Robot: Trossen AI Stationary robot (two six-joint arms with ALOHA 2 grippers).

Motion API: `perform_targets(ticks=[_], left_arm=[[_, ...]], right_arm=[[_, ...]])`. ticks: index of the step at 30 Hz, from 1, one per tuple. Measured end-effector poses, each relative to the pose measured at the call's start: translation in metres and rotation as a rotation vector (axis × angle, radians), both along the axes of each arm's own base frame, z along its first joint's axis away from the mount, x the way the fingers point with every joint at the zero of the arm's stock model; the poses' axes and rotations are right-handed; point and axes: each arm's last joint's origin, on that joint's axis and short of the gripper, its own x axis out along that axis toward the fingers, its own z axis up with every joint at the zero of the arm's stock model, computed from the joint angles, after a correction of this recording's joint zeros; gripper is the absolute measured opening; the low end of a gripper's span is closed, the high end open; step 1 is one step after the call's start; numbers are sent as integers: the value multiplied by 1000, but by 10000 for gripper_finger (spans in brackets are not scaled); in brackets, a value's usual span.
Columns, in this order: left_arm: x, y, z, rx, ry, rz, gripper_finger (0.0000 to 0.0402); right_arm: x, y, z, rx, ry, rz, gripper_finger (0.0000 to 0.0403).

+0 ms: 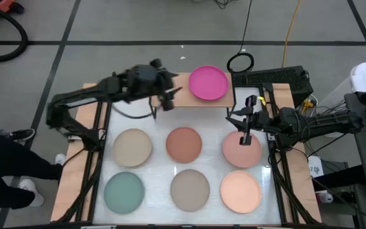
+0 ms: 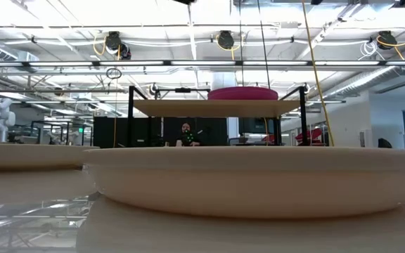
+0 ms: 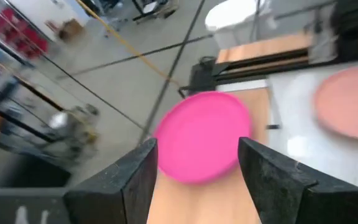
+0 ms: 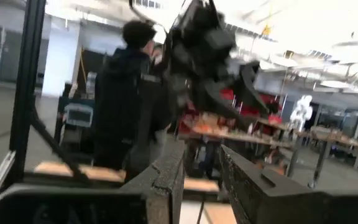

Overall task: Place and stack plates onto a shelf
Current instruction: Stack the light brown plate on top of the pink plate on the shelf

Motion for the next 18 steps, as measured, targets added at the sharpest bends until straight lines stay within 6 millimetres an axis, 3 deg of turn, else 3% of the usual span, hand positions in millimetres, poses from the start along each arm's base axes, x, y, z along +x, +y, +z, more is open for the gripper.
perform_targets(ticks=[4,12,18], left_arm=[[-33,-14,-17,-56,-70,-15,227],[-77,-37,-101,-158,-336,-50,227],[-94,-51,-147,-242,-454,-95,227]], right_arm=[[8,-1,1,30,106,-42,84],[42,3,-8,70,473,-47,84],[55,7,-43,210,876,21,84]])
